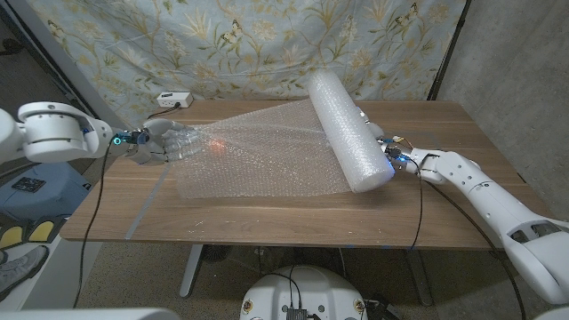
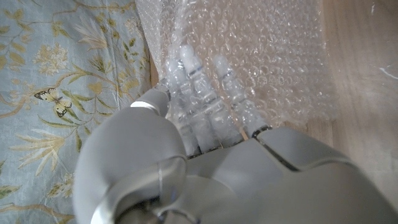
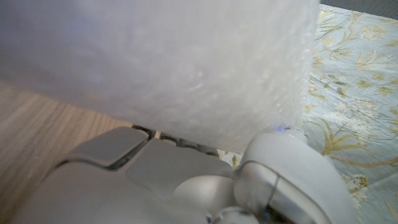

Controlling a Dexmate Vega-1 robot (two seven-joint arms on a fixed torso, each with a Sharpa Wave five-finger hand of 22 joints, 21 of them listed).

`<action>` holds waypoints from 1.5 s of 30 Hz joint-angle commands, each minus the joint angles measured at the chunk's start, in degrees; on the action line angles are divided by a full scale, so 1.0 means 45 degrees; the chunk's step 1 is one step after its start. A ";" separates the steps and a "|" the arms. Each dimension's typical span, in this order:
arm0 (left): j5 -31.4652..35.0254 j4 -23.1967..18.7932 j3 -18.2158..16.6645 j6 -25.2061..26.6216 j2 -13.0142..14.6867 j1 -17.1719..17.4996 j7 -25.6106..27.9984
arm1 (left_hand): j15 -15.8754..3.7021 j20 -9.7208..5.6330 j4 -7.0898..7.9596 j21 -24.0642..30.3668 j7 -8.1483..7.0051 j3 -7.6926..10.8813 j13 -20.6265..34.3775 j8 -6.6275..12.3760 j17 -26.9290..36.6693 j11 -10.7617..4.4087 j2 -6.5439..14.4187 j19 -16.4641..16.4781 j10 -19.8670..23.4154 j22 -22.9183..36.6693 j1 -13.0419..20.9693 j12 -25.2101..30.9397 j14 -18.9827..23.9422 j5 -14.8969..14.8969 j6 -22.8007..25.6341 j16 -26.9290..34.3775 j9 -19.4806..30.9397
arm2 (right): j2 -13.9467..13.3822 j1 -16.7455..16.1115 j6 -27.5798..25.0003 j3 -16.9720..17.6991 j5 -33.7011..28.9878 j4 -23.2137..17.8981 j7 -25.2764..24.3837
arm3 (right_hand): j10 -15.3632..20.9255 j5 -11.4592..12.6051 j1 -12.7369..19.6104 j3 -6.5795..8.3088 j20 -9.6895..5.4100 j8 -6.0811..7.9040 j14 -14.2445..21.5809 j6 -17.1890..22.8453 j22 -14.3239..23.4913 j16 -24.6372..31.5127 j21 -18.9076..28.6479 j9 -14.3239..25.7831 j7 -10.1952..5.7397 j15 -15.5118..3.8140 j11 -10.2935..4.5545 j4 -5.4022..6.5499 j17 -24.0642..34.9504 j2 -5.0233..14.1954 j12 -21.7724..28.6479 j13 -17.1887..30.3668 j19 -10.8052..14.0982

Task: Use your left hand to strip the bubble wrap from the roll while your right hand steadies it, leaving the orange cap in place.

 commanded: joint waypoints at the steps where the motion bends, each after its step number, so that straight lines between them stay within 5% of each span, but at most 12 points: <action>1: -0.0361 -0.0396 -0.1630 0.0859 -0.0393 0.0637 0.0093 | 0.0001 0.0018 0.0053 0.0132 0.0334 0.0017 0.0040 -0.0045 0.0048 -0.0233 0.0102 -0.0051 0.0231 0.0006 0.0086 -0.0035 -0.0005 -0.0007 0.0132 0.0010 0.0044 | 0.0274 0.0164 0.0233 -0.0129 -0.0233 0.0079 -0.0281 | -0.0051 0.0063 -0.0105 -0.0097 0.0079 0.0104 -0.0024 -0.0064 0.0027 0.0065 -0.0071 0.0025 0.0176 0.0055 0.0085 0.0062 0.0008 -0.0029 -0.0053 0.0041 0.0080; 16: -0.0868 -0.1025 -0.2221 0.0767 -0.0532 0.1085 0.1110 | 0.0069 0.0009 0.0043 0.0181 0.0525 0.0055 0.0085 -0.0023 0.0018 -0.0121 0.0105 -0.0150 0.0260 -0.0003 0.0093 -0.0042 -0.0006 0.0004 0.0119 -0.0027 0.0095 | 0.0756 0.0755 0.0510 -0.0403 -0.0635 0.0934 0.0011 | -0.0044 0.0104 -0.0140 -0.0144 0.0115 0.0106 -0.0062 -0.0093 0.0028 0.0079 -0.0080 -0.0001 0.0177 0.0037 0.0085 0.0098 0.0005 -0.0001 -0.0101 0.0050 0.0081; 31: -0.0354 -0.0979 -0.1445 0.0060 -0.0805 0.0813 0.0762 | 0.0167 -0.0001 0.0173 0.0216 0.0295 0.0009 -0.0060 -0.0149 -0.0007 -0.0094 0.0044 -0.0368 -0.0139 -0.0014 -0.0142 -0.0358 -0.0333 0.0025 -0.0198 -0.0203 0.0067 | 0.0981 0.1394 0.0546 -0.0510 -0.1023 0.1748 0.0418 | -0.0036 0.0145 -0.0158 -0.0181 0.0124 0.0119 -0.0072 -0.0092 0.0027 0.0104 -0.0089 -0.0027 0.0181 0.0053 0.0085 0.0123 0.0001 0.0032 -0.0151 0.0060 0.0085; 45: 0.0235 -0.0794 -0.0717 -0.0364 -0.1014 0.0491 -0.0322 | 0.1201 0.0815 0.0776 -0.0233 0.0337 -0.0768 -0.0784 -0.0472 -0.0267 0.0705 -0.0473 -0.1910 -0.2328 -0.0075 -0.2015 -0.1972 -0.2634 -0.0021 -0.2703 -0.1254 -0.0107 | 0.0602 0.0636 0.0436 -0.0075 -0.0707 0.0531 -0.0208 | -0.0019 0.0178 -0.0156 -0.0199 0.0124 0.0130 -0.0086 -0.0086 0.0027 0.0119 -0.0099 -0.0046 0.0164 0.0044 0.0086 0.0136 -0.0003 0.0069 -0.0186 0.0068 0.0079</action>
